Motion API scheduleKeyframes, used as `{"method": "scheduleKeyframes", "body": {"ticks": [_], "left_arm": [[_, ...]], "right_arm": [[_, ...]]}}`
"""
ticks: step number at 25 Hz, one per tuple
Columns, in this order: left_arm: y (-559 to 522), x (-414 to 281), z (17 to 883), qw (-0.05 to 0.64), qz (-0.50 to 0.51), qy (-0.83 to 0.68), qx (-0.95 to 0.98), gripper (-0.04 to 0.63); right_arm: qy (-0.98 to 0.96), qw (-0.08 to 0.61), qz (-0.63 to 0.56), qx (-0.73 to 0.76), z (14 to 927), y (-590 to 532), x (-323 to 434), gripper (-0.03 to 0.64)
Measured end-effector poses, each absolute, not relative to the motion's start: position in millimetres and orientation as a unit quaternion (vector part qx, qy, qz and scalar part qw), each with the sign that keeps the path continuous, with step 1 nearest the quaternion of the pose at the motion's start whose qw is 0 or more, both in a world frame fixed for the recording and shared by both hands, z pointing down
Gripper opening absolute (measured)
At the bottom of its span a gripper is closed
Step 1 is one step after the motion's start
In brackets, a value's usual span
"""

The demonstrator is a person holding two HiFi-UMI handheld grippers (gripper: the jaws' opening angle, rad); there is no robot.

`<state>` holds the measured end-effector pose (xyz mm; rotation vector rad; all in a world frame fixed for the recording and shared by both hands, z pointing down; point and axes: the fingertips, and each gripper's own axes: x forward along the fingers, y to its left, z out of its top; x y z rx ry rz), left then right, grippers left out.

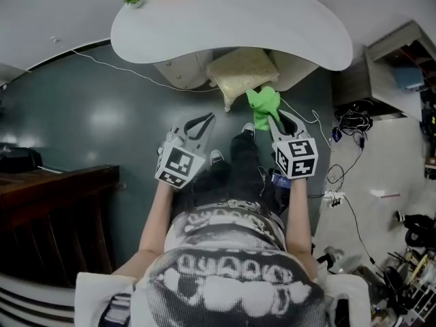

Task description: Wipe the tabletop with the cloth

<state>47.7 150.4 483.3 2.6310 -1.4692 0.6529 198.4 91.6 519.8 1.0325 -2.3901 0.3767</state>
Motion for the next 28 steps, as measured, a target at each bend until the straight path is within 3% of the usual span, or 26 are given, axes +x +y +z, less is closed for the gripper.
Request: {"method": "scheduleKeyframes", "body": {"ticks": [28], "left_arm": [[164,51,480,0.018,0.204,-0.467,0.860,0.009]], "right_arm": [[-0.893,0.266,0.104,0.347,513,116,180,0.081]]}}
